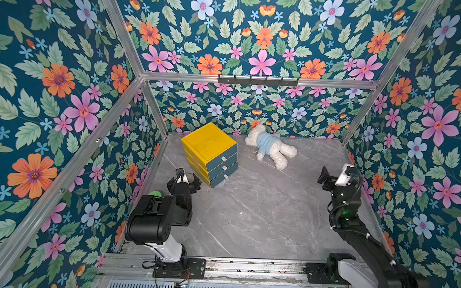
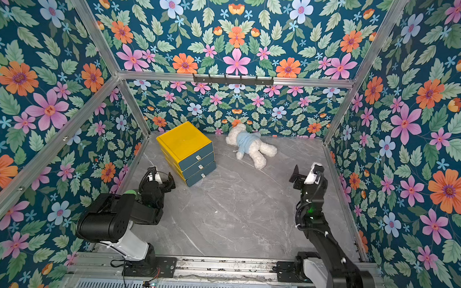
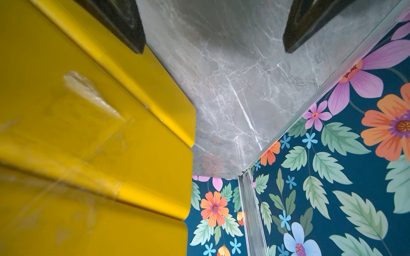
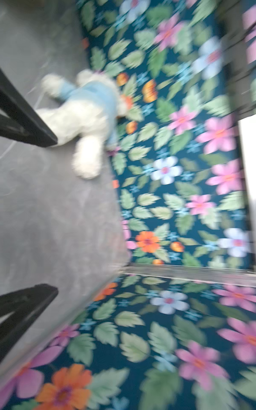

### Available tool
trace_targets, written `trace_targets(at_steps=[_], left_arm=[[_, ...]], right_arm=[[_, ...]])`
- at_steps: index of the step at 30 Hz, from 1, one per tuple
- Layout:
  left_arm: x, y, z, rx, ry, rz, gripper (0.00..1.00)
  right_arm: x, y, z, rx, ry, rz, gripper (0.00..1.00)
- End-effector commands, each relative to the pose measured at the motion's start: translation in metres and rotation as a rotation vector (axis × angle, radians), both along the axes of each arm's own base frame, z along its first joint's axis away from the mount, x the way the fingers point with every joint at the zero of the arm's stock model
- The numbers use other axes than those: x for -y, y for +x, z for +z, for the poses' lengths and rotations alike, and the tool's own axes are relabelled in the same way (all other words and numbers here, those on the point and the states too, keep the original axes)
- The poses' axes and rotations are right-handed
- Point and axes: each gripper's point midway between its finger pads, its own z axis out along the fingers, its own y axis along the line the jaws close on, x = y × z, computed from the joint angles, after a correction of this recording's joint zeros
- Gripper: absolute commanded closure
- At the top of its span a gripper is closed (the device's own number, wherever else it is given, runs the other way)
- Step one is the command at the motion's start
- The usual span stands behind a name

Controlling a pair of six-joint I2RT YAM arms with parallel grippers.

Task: Place the fruit knives into the drawer by color
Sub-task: Reset both arms

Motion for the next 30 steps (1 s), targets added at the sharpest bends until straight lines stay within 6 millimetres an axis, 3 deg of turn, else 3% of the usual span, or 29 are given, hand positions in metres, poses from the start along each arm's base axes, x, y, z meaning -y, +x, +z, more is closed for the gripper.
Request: trace_targets(at_steps=[1, 4, 7, 11, 12, 14, 30], left_arm=[[0.000, 0.003, 0.014, 0.055, 0.001, 0.001, 0.00], [-0.001, 0.003, 0.013, 0.055, 0.001, 0.002, 0.01], [-0.001, 0.003, 0.014, 0.056, 0.001, 0.003, 0.01], [0.000, 0.003, 0.014, 0.057, 0.001, 0.000, 0.01], [0.000, 0.003, 0.014, 0.057, 0.001, 0.001, 0.01], [-0.001, 0.003, 0.014, 0.058, 0.002, 0.001, 0.01], [0.002, 0.005, 0.013, 0.050, 0.006, -0.013, 0.01]], right_arm=[[0.001, -0.014, -0.006, -0.052, -0.015, -0.004, 0.01], [0.014, -0.010, -0.046, -0.139, -0.009, -0.066, 0.01], [0.029, -0.005, -0.109, -0.239, 0.042, -0.137, 0.01], [0.015, 0.016, -0.136, -0.233, 0.009, -0.044, 0.01], [0.011, 0.022, -0.152, -0.301, 0.010, -0.021, 0.01], [0.008, 0.032, -0.158, -0.356, -0.010, -0.011, 0.01], [0.007, 0.033, -0.156, -0.346, -0.010, -0.008, 0.01]])
